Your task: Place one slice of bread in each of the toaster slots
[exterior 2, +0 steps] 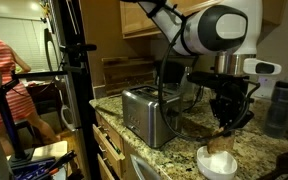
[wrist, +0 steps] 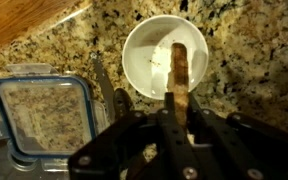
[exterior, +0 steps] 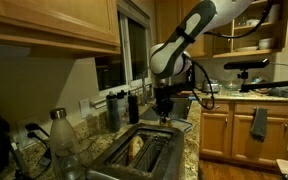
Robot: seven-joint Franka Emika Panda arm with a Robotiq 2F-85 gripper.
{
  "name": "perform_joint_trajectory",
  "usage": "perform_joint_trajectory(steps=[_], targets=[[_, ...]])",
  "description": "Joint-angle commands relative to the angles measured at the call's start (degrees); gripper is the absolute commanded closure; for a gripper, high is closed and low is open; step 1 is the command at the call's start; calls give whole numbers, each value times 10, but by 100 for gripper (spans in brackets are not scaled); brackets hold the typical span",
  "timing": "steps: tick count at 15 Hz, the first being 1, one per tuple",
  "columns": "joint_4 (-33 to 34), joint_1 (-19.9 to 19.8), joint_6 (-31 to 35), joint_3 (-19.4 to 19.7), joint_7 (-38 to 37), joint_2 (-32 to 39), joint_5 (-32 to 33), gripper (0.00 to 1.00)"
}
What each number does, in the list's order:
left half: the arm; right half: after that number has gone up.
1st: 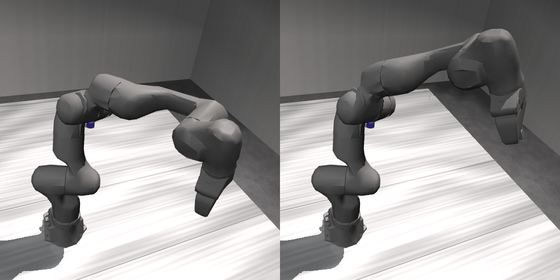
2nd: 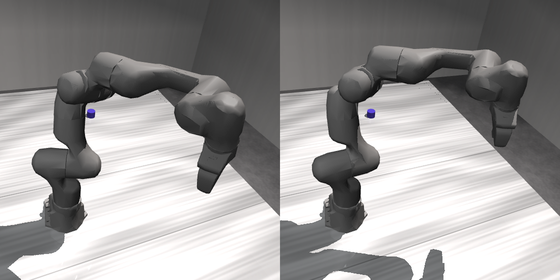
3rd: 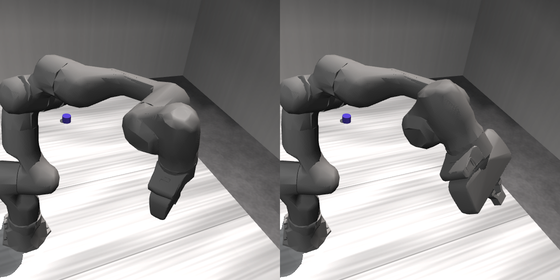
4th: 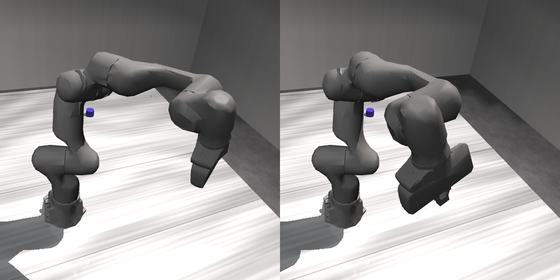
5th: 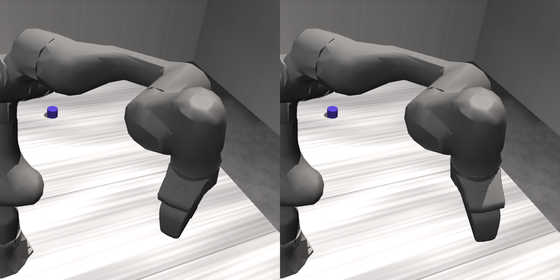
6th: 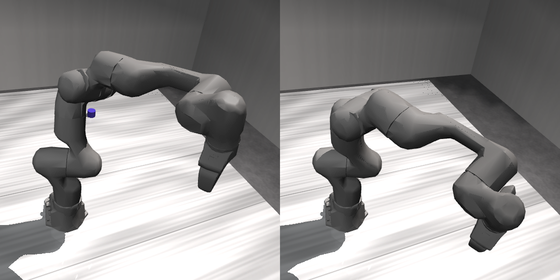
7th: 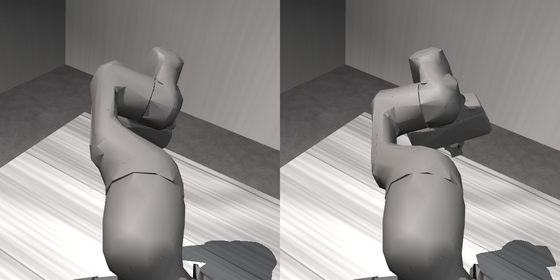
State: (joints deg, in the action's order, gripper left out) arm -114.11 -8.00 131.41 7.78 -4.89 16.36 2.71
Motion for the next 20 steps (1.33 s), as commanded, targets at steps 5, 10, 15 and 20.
perform_joint_trajectory(steps=[5,10,15,20], targets=[[-1,-1,-6,-5,48,-33,-4,92],[5,2,-7,-11,72,-48,1,92],[-3,7,-9,-18,77,-79,3,92],[-2,15,-13,-26,79,-104,3,92]])
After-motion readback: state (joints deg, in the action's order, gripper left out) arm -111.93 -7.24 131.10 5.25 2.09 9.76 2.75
